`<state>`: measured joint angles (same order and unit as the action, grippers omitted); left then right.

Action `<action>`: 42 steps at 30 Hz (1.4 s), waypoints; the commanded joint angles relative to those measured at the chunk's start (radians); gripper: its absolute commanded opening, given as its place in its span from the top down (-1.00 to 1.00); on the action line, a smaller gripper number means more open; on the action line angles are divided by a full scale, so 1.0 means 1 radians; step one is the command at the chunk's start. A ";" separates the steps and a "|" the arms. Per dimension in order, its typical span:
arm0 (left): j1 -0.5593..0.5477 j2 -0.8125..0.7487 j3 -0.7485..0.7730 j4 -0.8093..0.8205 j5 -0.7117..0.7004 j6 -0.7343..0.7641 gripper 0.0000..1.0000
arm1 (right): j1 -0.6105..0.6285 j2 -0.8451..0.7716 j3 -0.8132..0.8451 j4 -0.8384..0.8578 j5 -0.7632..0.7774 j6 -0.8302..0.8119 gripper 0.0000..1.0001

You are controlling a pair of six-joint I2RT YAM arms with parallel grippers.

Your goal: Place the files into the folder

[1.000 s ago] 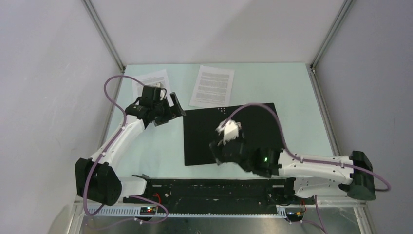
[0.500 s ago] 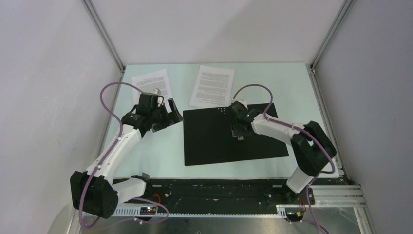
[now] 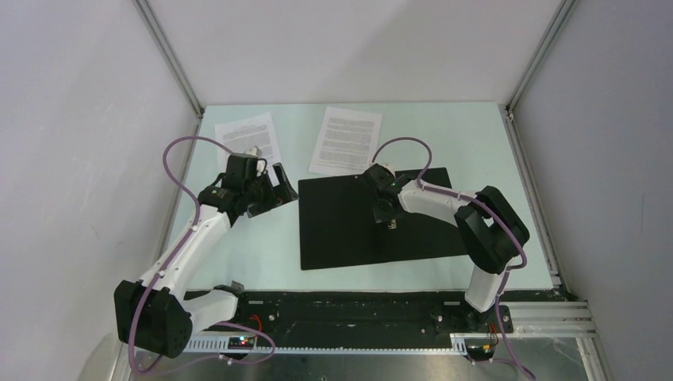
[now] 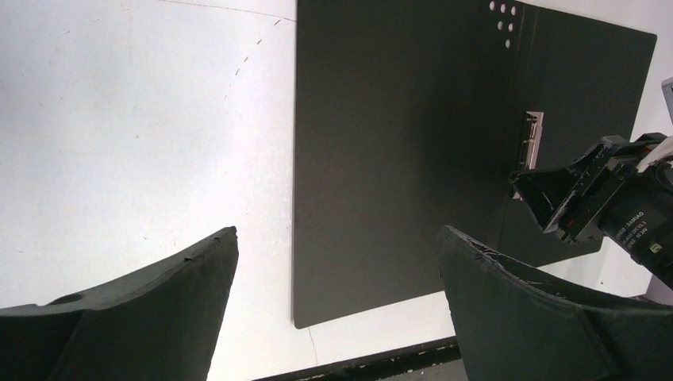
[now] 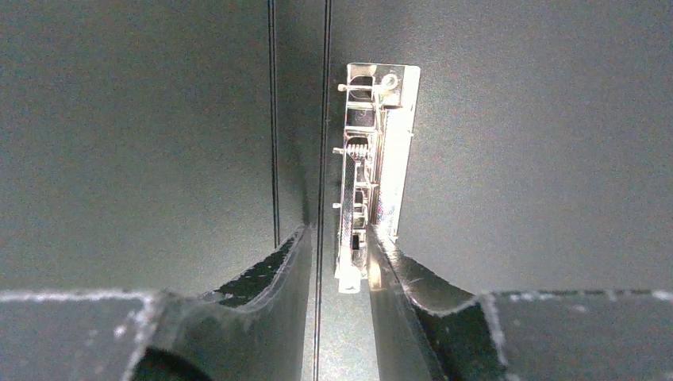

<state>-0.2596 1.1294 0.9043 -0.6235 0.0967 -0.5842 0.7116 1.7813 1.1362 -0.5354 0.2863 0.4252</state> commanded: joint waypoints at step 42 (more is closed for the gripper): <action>-0.083 0.098 -0.197 0.293 0.148 -0.177 -0.97 | 0.286 -0.006 0.094 -0.069 -0.069 0.276 0.91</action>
<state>-0.3077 1.2060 0.7261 -0.4419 0.1814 -0.6926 0.9859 1.7771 1.1896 -0.6521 0.2451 0.6613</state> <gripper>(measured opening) 0.985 0.024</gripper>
